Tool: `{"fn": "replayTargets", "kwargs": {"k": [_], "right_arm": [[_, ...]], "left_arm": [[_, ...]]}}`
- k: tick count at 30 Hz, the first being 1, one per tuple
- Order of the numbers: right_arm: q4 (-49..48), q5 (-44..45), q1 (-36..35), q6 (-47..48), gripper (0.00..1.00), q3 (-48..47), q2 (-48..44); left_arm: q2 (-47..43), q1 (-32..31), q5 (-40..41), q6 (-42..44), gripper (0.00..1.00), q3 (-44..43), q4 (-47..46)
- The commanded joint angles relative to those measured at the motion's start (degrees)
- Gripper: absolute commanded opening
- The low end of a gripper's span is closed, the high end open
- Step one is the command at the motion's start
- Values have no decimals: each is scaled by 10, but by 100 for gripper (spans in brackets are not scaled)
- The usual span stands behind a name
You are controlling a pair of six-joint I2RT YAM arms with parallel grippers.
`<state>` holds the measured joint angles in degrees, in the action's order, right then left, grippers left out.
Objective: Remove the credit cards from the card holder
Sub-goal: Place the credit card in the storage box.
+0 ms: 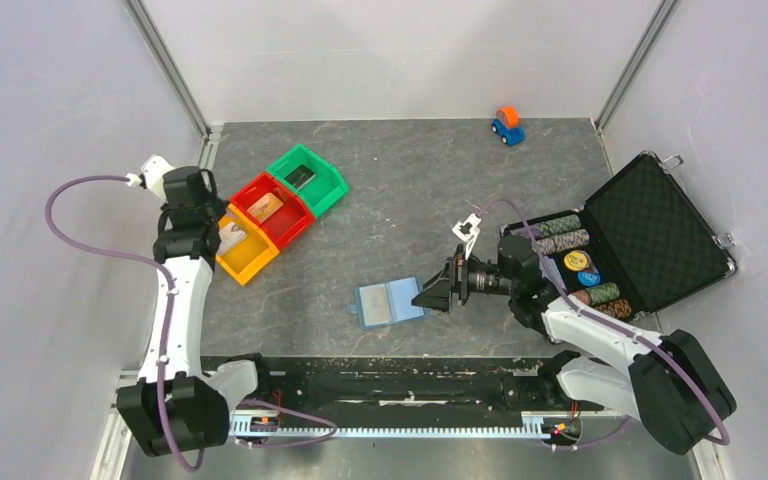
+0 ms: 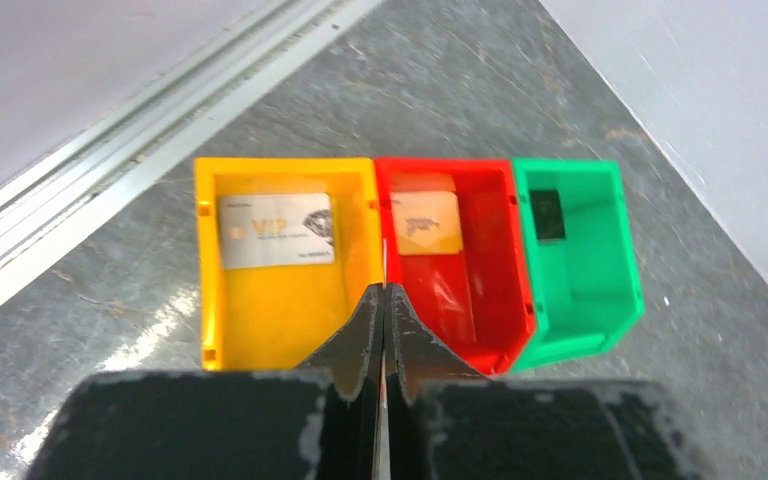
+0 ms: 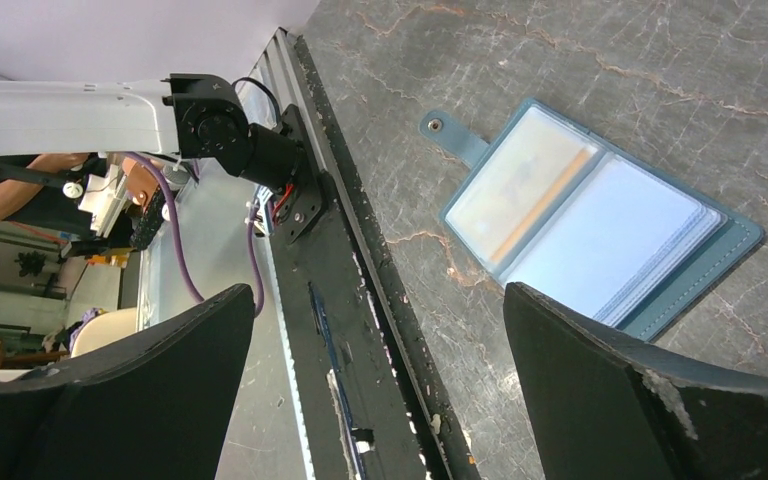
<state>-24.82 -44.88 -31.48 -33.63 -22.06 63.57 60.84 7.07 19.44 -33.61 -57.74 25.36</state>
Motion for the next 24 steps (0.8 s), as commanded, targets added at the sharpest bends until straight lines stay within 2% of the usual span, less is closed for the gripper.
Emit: {"fn": "replayTargets", "kwargs": {"k": [1,12,24], "right_arm": [[-18,4,1,12,98,4,-22],[-7,7,1,13,98,11,-43],[7,19,1,15,98,18,-66]], "left_arm": [[10,64,-43,-42,2,16,-64],[50,165,-130,-100,2,129,-214],[121,194,-190,-81,2,159,-313]]}}
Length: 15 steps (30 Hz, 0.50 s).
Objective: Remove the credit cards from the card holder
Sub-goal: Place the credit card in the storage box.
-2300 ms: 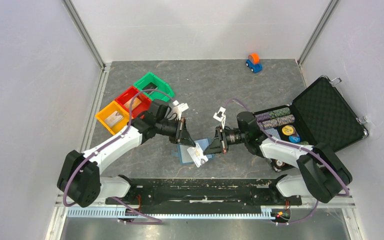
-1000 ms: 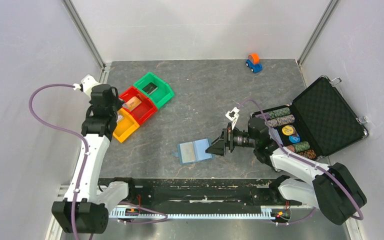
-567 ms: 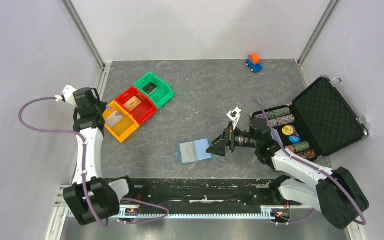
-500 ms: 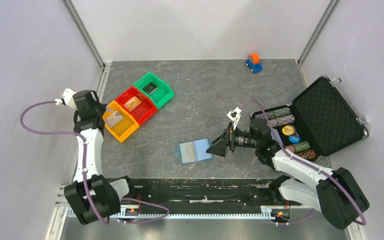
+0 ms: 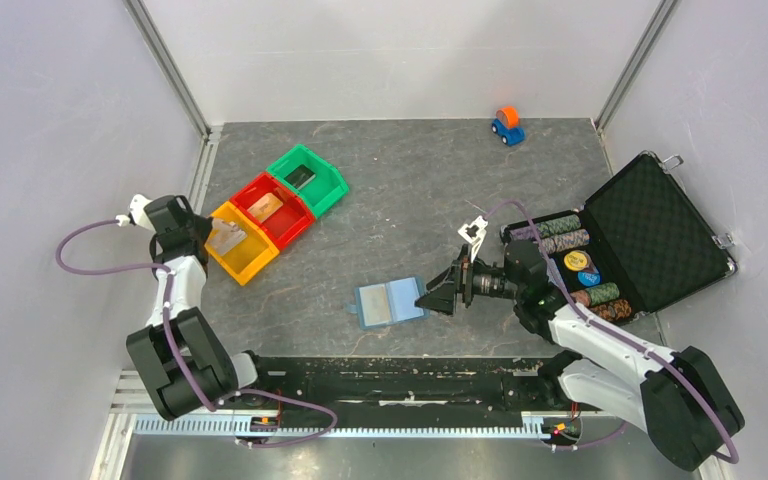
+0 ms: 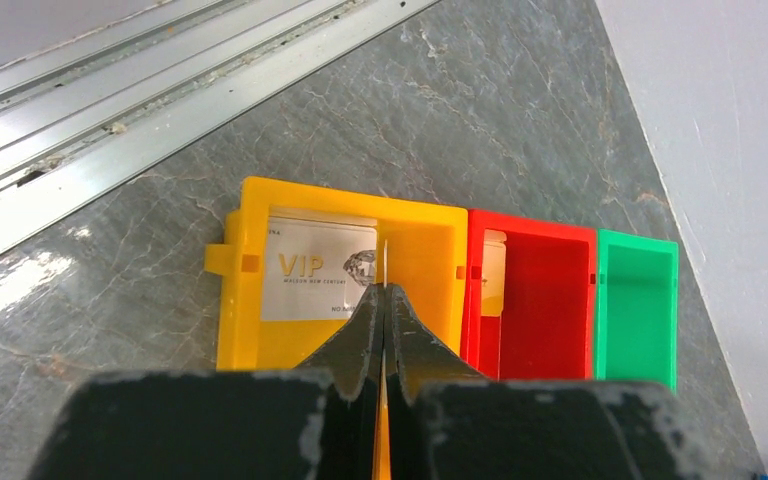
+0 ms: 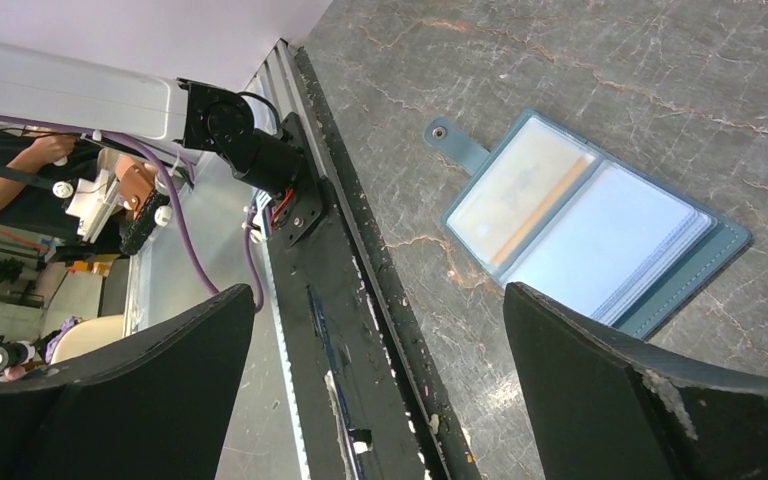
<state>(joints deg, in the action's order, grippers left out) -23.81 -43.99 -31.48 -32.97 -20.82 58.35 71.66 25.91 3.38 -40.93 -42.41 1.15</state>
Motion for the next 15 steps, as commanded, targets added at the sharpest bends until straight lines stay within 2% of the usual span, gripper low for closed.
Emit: {"fn": "replayTargets", "kwargs": {"k": [1,15], "right_arm": [[-4,10,1,8,98,7,-14],[-11,13,1,0,98,3,-10]], "left_arm": [[19,5,-31,-8,2,8,-77],[78,5,-58,9,2,-6,-87]]}}
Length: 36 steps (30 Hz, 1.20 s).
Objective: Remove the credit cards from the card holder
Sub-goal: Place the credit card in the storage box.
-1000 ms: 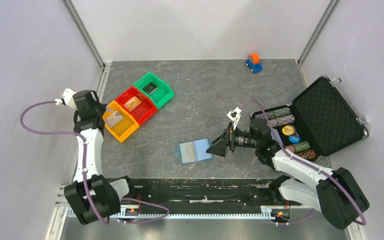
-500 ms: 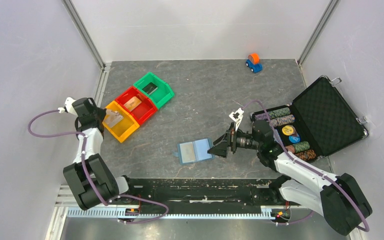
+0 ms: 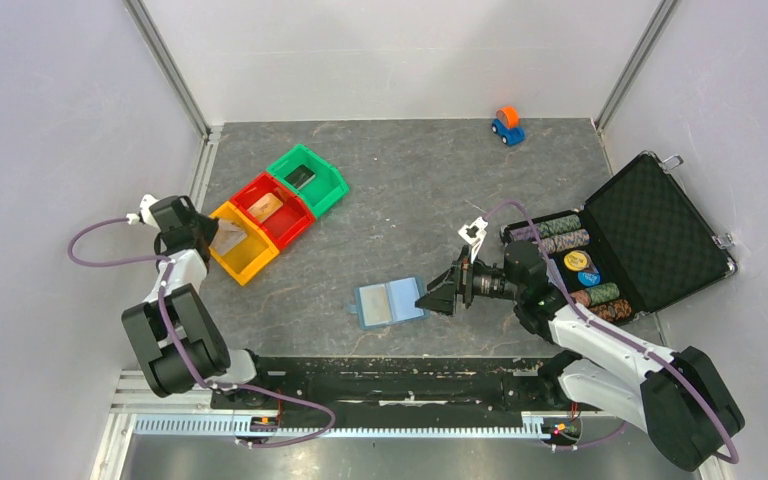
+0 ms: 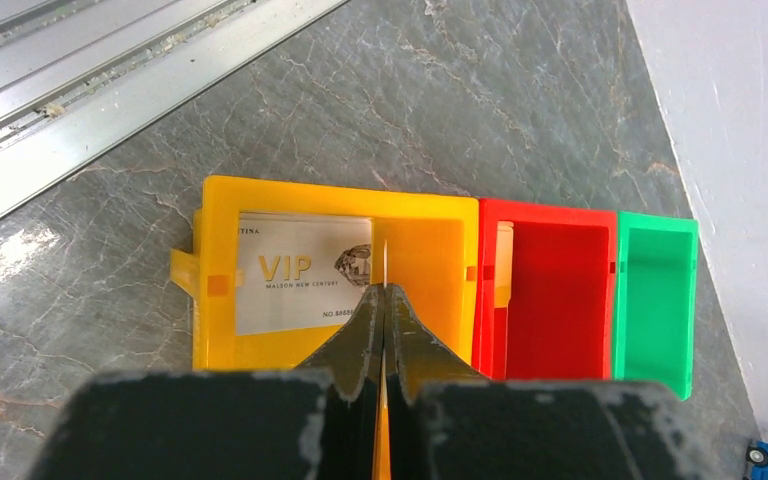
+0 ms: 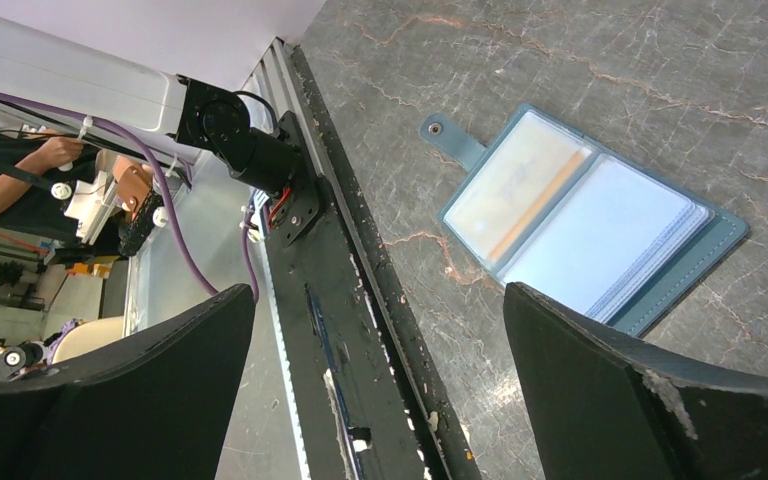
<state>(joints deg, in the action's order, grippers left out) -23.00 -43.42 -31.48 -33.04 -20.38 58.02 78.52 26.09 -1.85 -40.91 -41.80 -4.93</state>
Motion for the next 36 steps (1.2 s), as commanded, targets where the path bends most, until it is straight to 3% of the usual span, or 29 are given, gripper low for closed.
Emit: {"fn": "replayTargets", "kwargs": {"k": [1,31,36], "right_arm": [[-19,7,1,0,98,-1,-6],[-25,4,1,-7,98,4,-16],[-24,5,1,-8,98,4,-16]], "left_arm": [[10,4,-3,10,2,-12,-25],[33,3,45,72,5,-13,-48],[42,2,47,75,12,-16,-47]]}}
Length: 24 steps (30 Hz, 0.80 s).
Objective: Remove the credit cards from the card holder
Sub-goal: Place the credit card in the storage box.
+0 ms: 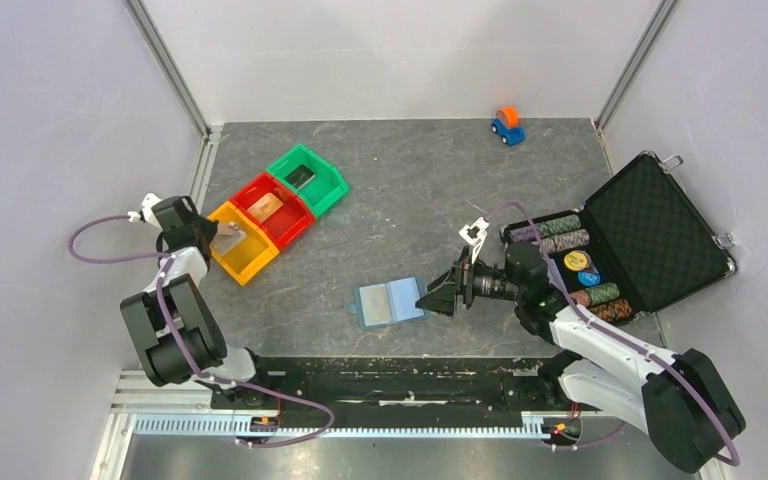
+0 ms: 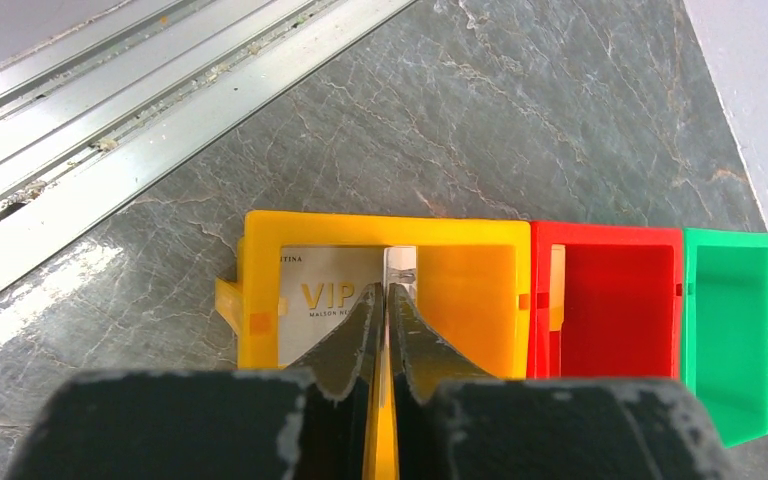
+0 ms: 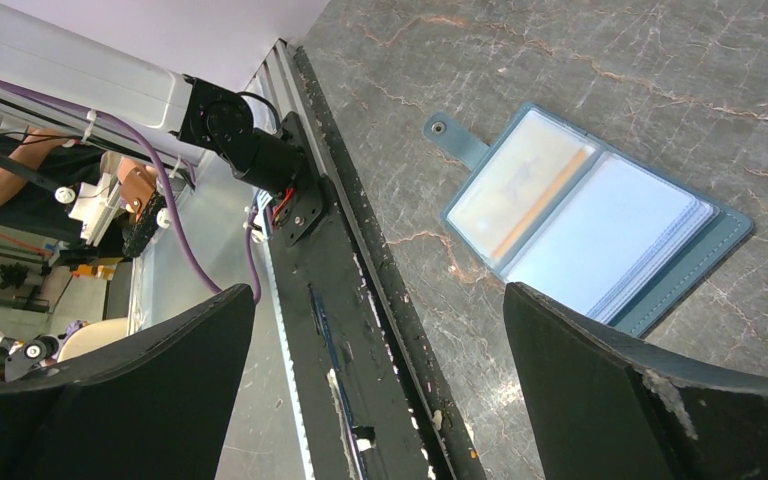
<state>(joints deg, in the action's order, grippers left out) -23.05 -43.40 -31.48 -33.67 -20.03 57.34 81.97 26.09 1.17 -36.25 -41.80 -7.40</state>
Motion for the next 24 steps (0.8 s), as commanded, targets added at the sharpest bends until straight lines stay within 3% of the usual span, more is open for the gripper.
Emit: {"fn": "replayTargets", "kwargs": {"k": [1,15,24], "right_arm": [[-23,5,1,-1,98,0,-10],[-14,7,1,2,98,-5,-7],[0,13,1,6,98,-8,-2]], "left_arm": [[8,3,15,27,14,-16,-22],[-1,3,18,30,33,-41,13],[-14,3,31,18,48,-104,122]]}}
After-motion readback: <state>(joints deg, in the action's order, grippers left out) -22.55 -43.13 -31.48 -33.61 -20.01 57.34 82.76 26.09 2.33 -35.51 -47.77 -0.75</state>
